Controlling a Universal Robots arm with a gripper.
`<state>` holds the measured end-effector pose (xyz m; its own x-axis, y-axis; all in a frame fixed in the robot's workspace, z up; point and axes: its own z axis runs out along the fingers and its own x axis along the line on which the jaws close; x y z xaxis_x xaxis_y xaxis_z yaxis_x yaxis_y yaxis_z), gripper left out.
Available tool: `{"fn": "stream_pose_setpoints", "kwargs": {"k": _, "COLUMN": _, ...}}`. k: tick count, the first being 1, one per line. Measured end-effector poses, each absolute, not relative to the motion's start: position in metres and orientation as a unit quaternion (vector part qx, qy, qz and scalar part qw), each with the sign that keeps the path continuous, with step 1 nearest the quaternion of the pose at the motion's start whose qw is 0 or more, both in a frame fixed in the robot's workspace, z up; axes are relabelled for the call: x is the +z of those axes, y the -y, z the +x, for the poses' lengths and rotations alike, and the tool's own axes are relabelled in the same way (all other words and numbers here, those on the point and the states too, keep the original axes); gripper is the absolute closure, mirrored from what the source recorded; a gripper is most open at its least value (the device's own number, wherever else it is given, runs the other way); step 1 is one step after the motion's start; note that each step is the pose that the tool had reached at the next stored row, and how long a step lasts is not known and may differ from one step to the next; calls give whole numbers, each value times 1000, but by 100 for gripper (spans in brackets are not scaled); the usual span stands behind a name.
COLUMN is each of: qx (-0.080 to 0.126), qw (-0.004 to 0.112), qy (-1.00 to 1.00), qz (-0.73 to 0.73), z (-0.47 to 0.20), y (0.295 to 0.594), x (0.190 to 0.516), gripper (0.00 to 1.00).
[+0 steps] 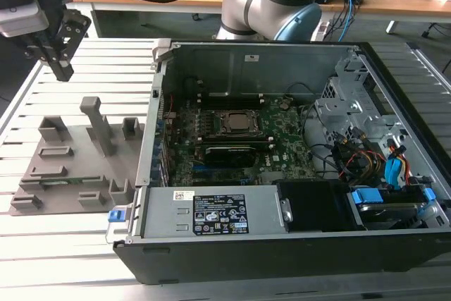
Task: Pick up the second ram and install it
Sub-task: 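Reach for the second ram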
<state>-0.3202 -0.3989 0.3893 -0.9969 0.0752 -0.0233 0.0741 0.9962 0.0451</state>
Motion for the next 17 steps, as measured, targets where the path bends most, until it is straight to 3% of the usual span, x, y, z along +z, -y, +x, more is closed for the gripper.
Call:
{"fn": "stream_pose_setpoints", "kwargs": {"k": 13, "qx": 22, "qw": 12, "qy": -999, "qz": 37, "z": -340, "y": 399, "x": 388, "gripper": 89}}
{"fn": "stream_pose_setpoints", "kwargs": {"k": 17, "qx": 22, "qw": 12, "qy": -999, "qz": 37, "z": -343, "y": 415, "x": 388, "gripper": 89}}
